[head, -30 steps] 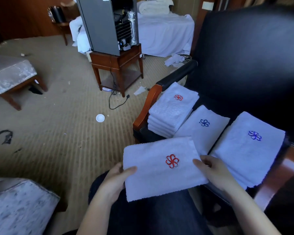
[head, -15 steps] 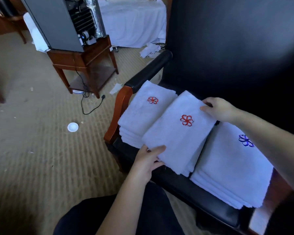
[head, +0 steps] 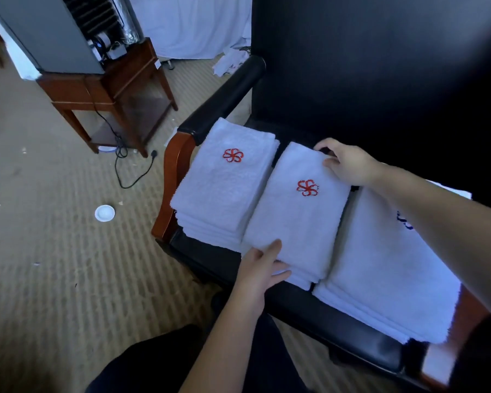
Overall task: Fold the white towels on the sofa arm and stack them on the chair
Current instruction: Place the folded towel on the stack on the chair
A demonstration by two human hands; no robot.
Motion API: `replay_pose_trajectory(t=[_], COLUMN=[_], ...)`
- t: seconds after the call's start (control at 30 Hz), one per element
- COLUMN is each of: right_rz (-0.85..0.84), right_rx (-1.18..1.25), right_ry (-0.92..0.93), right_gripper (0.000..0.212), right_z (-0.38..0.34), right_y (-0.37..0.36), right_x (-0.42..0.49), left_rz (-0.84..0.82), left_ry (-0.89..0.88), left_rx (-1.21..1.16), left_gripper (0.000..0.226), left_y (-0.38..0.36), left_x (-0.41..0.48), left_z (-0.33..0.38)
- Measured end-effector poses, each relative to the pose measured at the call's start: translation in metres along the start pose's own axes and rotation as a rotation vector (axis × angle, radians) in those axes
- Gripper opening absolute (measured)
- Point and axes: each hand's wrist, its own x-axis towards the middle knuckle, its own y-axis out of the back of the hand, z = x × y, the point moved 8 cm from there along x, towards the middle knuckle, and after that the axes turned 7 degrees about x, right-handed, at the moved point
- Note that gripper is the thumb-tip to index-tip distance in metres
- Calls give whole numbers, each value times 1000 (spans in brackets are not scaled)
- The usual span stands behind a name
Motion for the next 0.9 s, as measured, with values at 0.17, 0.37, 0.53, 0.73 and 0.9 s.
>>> replay_pose_trajectory(t=[0.17,0.37,0.53,0.73,0.9], right_rz=[183,101,-143,-179,-179], right_rx=[-225,-377,-436,-421,-428], right_ry=[181,322,200,228,211], right_gripper=[45,52,68,76,75], right_z=[-15,-44,-19,-11,-10], right_y=[-1,-21,-46,-68,-69], right_x=[-11,-30,-27,-14,-17], left_rz=[619,481,439,456,439], left_ry=[-450,-957,-825,-786,-764], left_rx=[639,1085,1309,1318,1344], left_gripper=[41,55,73,75,76], left_y=[29,-27,-41,-40,-40], left_x=[-20,-20,0,13,15], left_z=[19,34,17,6,3])
